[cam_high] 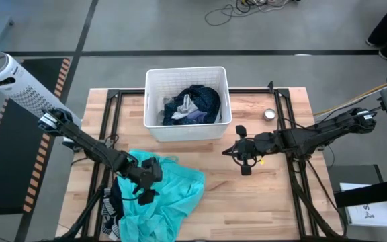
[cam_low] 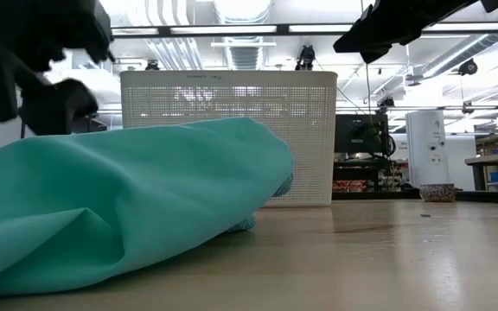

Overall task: Sort clothes
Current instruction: Put the light blue shorts into the white bin

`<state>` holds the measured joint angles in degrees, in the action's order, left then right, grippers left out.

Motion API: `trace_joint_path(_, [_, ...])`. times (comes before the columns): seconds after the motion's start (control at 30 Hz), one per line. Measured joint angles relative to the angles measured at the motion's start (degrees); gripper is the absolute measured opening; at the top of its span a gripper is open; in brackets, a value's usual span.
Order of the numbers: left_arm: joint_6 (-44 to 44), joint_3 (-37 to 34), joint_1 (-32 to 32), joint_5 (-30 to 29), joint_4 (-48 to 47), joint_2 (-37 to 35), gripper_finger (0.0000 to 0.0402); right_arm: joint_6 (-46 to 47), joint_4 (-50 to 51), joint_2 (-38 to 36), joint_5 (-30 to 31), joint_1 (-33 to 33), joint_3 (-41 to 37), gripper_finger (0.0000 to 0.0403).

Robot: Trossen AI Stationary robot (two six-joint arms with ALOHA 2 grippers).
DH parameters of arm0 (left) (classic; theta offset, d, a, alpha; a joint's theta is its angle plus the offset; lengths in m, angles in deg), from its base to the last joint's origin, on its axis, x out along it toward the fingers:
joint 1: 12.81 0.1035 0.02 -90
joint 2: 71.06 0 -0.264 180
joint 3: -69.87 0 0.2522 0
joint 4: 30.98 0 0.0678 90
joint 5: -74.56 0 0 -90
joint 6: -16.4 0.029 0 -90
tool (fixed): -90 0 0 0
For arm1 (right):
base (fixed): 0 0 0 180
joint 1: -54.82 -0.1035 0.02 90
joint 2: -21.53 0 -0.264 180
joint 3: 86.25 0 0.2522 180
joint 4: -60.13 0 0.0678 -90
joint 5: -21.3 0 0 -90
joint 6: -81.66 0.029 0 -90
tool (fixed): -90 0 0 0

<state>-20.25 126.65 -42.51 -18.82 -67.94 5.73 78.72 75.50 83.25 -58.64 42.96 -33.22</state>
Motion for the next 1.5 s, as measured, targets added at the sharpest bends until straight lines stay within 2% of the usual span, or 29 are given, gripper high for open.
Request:
trace_joint_path(0.17, [-1.12, -4.05, 0.02, -0.20, 4.92, 0.00, 0.0292, 0.00, 0.13, 0.00, -0.01, -0.01, 0.00, 0.0000])
trace_joint_path(0.33, [-1.02, -5.25, 0.02, -1.71, 7.70, 1.29, 0.0285, -0.02, 0.10, 0.00, -0.01, 0.01, 0.02, 0.0000])
trace_joint_path(0.5, [1.27, -3.69, 0.02, -1.87, 7.78, 7.09, 0.0281, -0.02, 0.08, 0.00, -0.01, 0.01, 0.02, 0.0000])
trace_joint_path(0.73, [4.31, 2.22, 0.02, -2.73, 7.22, 17.19, 0.0277, 0.23, 0.24, 0.00, -0.01, 0.00, 0.02, 0.0000])
trace_joint_path(0.83, [7.41, 5.96, 0.02, -2.95, 1.94, 20.61, 0.0246, 0.35, 0.37, 0.00, -0.02, 0.01, 0.02, 0.0000])
trace_joint_path(0.9, [9.02, 8.59, 0.02, -2.96, -2.06, 22.09, 0.0210, 0.45, 0.78, 0.00, -0.02, -0.02, 0.02, 0.0000])
trace_joint_path(0.97, [10.82, 11.14, 0.02, -2.52, -5.23, 22.77, 0.0162, 0.48, 0.79, 0.00, -0.02, -0.02, 0.02, 0.0000])
trace_joint_path(1.1, [16.21, 15.60, 0.05, -1.17, -10.68, 23.04, 0.0040, 0.57, 0.87, 0.00, -0.03, -0.01, 0.02, 0.0000])
trace_joint_path(1.13, [16.88, 16.69, 0.26, -1.32, -11.70, 22.78, 0.0021, 0.57, 0.85, 0.00, -0.02, -0.02, 0.02, 0.0000])
trace_joint_path(1.5, [19.03, 25.73, 0.72, -10.38, -25.95, 19.09, 0.0003, 0.52, 0.89, 0.00, -0.01, -0.02, 0.02, 0.0000])
